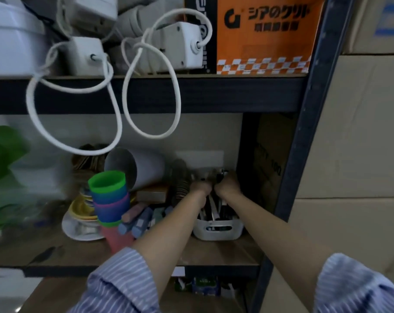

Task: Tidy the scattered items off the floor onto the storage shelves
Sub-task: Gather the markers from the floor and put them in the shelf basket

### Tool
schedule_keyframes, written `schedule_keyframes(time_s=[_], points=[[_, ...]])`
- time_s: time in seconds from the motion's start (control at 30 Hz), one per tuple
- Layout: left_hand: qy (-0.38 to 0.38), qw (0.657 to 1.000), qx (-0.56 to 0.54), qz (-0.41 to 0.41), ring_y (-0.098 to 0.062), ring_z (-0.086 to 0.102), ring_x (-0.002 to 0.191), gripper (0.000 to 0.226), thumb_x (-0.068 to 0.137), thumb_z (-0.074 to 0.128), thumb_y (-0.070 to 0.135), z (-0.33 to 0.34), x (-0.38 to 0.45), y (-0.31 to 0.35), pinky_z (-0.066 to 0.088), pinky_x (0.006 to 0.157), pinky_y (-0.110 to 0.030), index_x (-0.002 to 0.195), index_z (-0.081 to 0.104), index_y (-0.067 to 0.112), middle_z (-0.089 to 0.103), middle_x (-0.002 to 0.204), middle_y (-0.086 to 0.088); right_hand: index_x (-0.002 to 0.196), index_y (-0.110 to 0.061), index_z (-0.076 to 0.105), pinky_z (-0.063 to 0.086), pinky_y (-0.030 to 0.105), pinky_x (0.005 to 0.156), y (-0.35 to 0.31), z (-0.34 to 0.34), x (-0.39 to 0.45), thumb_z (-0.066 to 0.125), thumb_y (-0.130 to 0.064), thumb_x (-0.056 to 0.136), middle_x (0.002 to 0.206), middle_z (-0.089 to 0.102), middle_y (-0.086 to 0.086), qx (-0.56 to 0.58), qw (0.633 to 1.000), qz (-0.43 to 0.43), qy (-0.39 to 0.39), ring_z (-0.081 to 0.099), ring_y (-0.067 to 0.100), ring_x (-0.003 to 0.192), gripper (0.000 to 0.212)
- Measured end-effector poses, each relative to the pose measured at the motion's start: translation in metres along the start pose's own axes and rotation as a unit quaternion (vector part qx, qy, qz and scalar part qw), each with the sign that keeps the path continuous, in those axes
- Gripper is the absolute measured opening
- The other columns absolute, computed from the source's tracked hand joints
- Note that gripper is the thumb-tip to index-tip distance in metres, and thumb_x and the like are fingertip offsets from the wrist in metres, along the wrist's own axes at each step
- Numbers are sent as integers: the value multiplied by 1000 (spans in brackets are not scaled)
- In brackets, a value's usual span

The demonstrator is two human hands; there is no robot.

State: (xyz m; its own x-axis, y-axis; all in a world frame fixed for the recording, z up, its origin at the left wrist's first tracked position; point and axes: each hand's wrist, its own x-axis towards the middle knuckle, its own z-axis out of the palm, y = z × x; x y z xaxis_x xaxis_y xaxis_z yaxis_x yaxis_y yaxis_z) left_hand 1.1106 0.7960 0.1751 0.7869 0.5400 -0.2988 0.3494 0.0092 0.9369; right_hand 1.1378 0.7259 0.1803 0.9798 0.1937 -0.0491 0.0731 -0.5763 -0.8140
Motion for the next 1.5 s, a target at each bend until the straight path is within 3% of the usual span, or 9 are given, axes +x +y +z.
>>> schedule_keyframes(time_s=[0.13,0.23,0.3,0.4,0.5,0.67,0.83,1.07,1.5], points=[[1,998,65,6,-32,61,109,34,101,44,23,-1,0,0,50,92,-37,118,61,0,62,123,-19,107,-4,54,44,24,73,12,4,0,45,-9,99,106,58,16,-69,998,-1,-6,53,17,84,13],[1,999,39,9,-27,58,89,28,103,40,20,-2,-1,3,44,79,-31,105,62,2,60,103,-13,73,-16,43,49,26,55,18,5,-2,46,-12,100,75,47,7,-115,993,-3,-16,46,14,62,28],[-1,1000,5,12,-22,55,80,24,103,41,19,-3,-2,5,44,76,-29,102,60,4,58,98,-9,70,-18,44,48,26,62,19,3,-4,45,-17,101,75,48,4,-114,993,-23,-17,46,13,62,31],[7,999,-36,22,-24,52,95,26,104,37,17,-7,-10,5,43,80,-30,117,56,5,54,105,-9,76,-15,52,38,21,54,25,-2,-11,43,-17,102,81,52,1,-90,994,-65,-19,48,12,67,27],[30,997,-63,27,-25,49,91,26,105,34,13,-11,-25,1,42,80,-31,90,55,9,51,89,-9,106,-11,58,47,25,72,34,-6,-19,46,-16,98,105,59,2,-47,994,-102,7,58,21,93,16],[84,990,-106,31,-31,61,98,17,100,48,13,-13,-58,-7,51,86,-37,105,61,3,64,110,-16,141,-13,40,50,38,95,35,-20,-48,54,-9,91,134,50,13,-31,988,-152,-5,51,32,120,52],[184,966,-119,140,-33,57,116,26,98,52,11,-10,-98,-33,46,104,-42,123,58,7,61,125,-12,129,-8,54,49,38,95,43,-35,-82,50,-4,91,121,60,14,7,967,-255,-24,56,29,113,38],[252,933,-129,223,-14,66,80,14,98,54,9,-8,-198,-80,55,68,-21,110,61,7,67,95,-6,120,-8,61,43,26,89,61,-44,-146,53,-8,93,113,66,9,46,931,-357,-68,58,23,109,28],[529,834,-137,73,-15,64,70,16,96,59,13,-115,-417,-228,45,48,-9,106,64,3,69,93,-12,97,-19,63,53,31,73,72,43,-371,57,-22,93,85,68,-2,100,803,-424,-406,64,12,79,8]])
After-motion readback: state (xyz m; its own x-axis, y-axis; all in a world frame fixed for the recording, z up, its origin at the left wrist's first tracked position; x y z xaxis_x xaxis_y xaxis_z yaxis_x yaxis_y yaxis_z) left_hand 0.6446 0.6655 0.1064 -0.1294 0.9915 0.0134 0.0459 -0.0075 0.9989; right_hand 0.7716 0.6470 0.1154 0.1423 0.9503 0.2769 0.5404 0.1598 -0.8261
